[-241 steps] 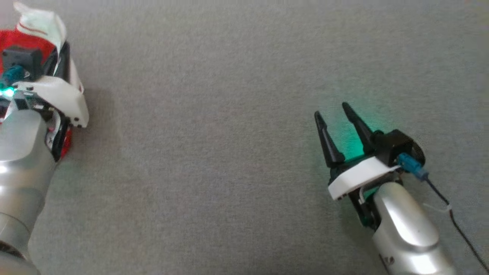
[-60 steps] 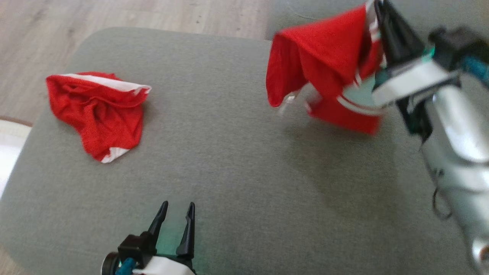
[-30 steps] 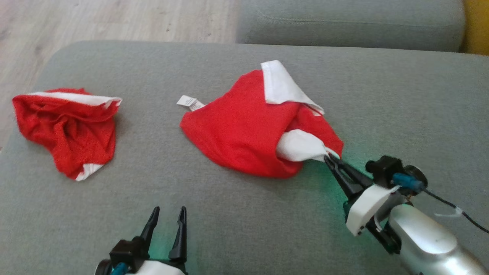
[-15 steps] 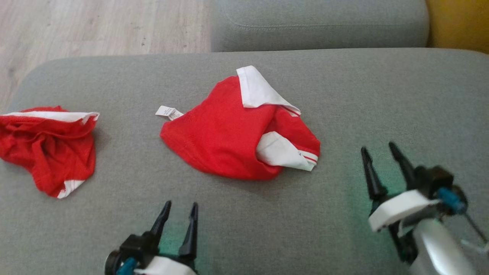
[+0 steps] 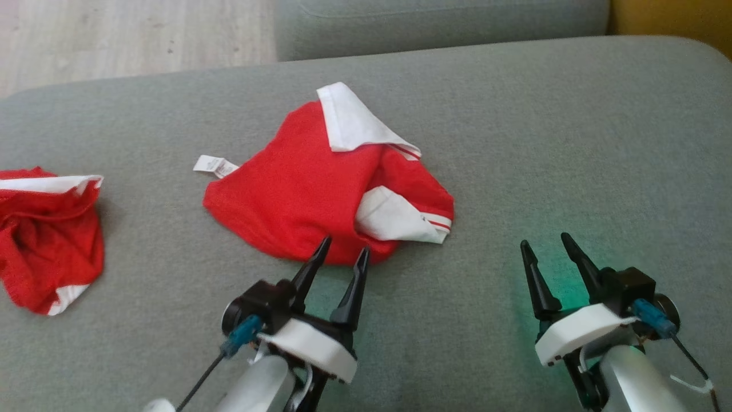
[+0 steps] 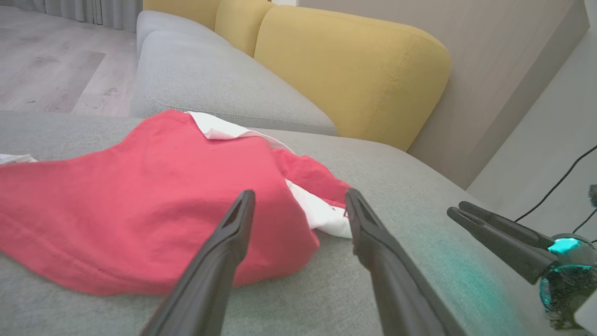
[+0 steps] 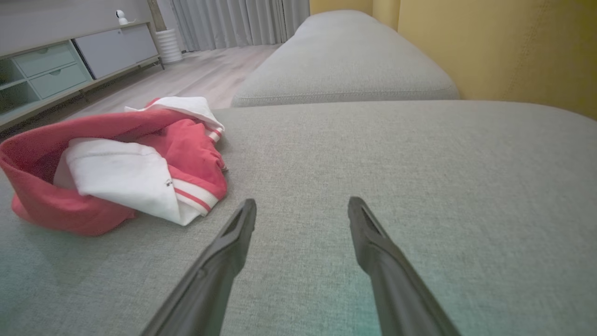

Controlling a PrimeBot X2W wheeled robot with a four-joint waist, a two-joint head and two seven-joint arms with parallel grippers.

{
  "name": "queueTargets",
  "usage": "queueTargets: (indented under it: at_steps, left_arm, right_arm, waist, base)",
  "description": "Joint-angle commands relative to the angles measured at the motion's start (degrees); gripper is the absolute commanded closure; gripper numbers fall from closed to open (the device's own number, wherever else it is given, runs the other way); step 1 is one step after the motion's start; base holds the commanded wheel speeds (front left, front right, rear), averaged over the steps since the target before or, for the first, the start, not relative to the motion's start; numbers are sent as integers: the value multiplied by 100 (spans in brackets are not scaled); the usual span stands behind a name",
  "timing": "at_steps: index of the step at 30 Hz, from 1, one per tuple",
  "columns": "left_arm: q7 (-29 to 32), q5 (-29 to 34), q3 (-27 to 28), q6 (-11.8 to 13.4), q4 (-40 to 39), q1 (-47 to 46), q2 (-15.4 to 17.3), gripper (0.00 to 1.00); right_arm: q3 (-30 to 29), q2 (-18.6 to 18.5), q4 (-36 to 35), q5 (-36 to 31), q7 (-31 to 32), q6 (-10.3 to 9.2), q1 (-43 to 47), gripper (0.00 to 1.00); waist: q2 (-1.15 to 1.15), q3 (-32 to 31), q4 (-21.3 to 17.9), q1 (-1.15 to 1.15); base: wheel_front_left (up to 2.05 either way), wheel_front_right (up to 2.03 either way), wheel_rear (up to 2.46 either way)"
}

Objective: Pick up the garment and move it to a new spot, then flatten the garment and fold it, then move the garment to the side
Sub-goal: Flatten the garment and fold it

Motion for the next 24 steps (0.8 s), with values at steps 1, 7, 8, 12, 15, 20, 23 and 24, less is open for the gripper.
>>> queueTargets:
  at_steps: [1,7,8,12,15,20,23,24]
  left_arm:
    - [-47,-71,65,87,-91,-324,10,0]
    - [-47,-81,-99,565,267,-750,10,0]
    - [-47,-114,-106,656,307,-803,10,0]
    - [-47,-235,-180,835,441,-919,10,0]
    - [-47,-315,-267,970,571,-1009,10,0]
    - [-47,-265,-139,1127,678,-1073,10,100]
    - [-47,21,70,1138,694,-1109,11,100]
    - [-47,142,168,1129,669,-1141,33,100]
  right_arm:
    - [103,-3,-132,-13,-38,-3,-196,0]
    - [108,38,-136,1,-38,-3,-306,0]
    - [110,49,-141,0,-38,-3,-317,0]
    - [125,101,-144,7,-38,-3,-344,0]
    - [129,129,-142,25,-38,-3,-358,0]
    - [64,163,-156,47,-38,-3,-351,0]
    - [-21,176,-167,73,-38,-3,-313,0]
    - [-38,184,-164,90,-38,-3,-292,0]
  waist:
    - [0,78,-96,-1]
    - [0,236,-278,-1]
    - [0,261,-301,-1]
    - [0,322,-357,-1]
    - [0,357,-378,-1]
    - [0,365,-303,-1]
    - [0,324,-159,-1]
    - [0,307,-102,-1]
  base:
    - [0,0,0]
    - [0,0,0]
    - [0,0,0]
    - [0,0,0]
    - [0,0,0]
    - [0,0,0]
    - [0,0,0]
    - [0,0,0]
